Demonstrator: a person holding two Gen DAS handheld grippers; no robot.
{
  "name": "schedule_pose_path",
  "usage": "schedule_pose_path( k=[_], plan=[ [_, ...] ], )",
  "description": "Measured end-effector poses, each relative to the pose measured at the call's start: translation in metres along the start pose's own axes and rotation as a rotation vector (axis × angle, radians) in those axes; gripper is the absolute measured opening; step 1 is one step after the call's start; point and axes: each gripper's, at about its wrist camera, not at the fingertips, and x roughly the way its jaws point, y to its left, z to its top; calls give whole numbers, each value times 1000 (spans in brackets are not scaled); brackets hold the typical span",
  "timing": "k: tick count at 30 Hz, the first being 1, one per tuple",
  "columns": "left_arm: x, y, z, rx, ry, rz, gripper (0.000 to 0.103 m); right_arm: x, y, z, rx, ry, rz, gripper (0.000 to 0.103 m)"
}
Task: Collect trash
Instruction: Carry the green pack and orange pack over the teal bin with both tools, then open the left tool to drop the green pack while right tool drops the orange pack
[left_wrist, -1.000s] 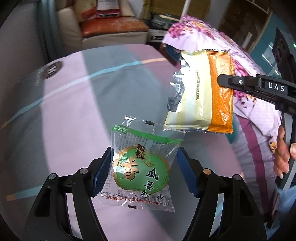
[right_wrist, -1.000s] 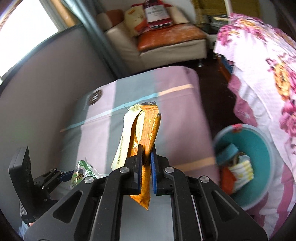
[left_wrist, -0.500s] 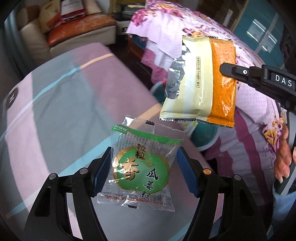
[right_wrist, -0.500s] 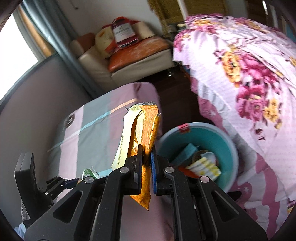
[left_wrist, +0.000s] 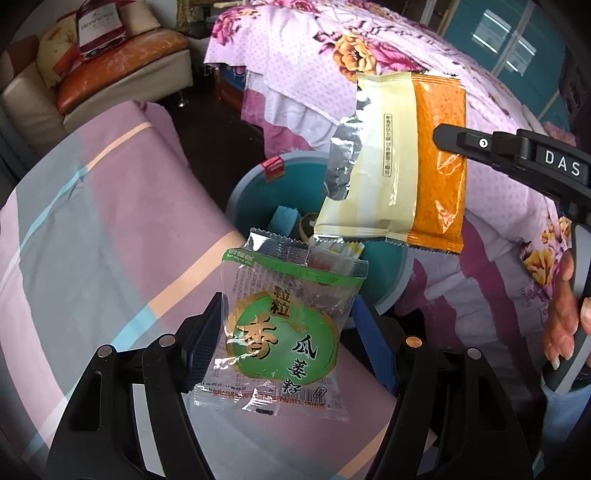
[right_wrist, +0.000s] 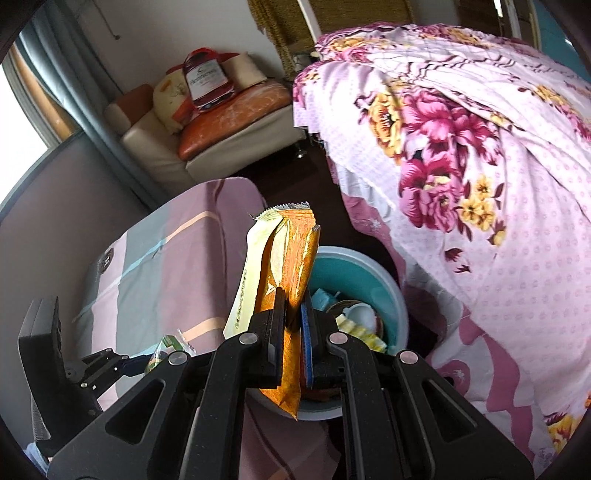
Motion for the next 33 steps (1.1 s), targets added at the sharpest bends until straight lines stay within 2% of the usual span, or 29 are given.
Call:
schedule_pose_path(
  k=[11,24,27,31,33],
  plan=[
    [21,-14,17,32,26,-14,71,2,-28,13,33,-25,-25,8],
    [38,-25,28,56,40,-42,71,3,-38,23,48,-34,-46,8],
    [40,-26,31,53,35,-49,75,5,-40,24,50,-30,-50,8],
    [42,-25,34,46,33,-13,92,7,-41,25,51,-23,-55,8],
    [42,-23,34,45,31,6,92,10,-41,25,50,-17,-55,8]
  ],
)
